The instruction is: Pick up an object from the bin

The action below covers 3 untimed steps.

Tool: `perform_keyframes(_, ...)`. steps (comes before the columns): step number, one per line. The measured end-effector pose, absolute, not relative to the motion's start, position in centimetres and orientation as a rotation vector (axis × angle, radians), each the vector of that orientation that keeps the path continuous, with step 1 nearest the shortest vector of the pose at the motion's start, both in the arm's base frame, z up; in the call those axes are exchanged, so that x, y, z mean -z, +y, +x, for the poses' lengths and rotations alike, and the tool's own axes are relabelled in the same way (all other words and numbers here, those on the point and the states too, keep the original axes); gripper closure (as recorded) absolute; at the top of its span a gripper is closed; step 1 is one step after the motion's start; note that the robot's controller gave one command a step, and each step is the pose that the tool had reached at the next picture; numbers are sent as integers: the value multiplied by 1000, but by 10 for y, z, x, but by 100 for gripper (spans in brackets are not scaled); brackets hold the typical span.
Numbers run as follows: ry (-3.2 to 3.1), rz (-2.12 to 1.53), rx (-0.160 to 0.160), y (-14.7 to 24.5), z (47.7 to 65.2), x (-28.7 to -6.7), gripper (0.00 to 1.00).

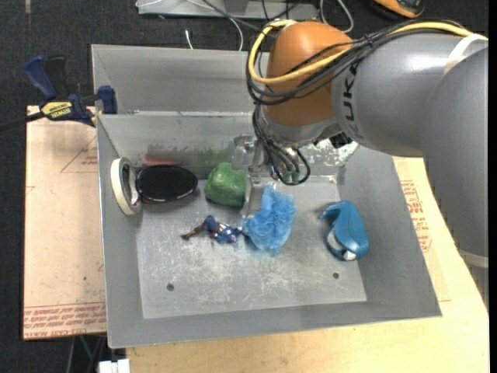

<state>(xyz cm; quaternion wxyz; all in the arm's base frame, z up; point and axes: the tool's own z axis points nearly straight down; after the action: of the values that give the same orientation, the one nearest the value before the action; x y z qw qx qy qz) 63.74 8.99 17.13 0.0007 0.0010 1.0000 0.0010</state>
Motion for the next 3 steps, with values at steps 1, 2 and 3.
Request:
perform_keyframes(1, 3139, -5, -6, 102, 634, -139, 0)
perform_keyframes(2, 3129, 16, -9, 126, 646, -123, 0)
perform_keyframes(3, 3131, 20, -9, 119, 643, -131, 0)
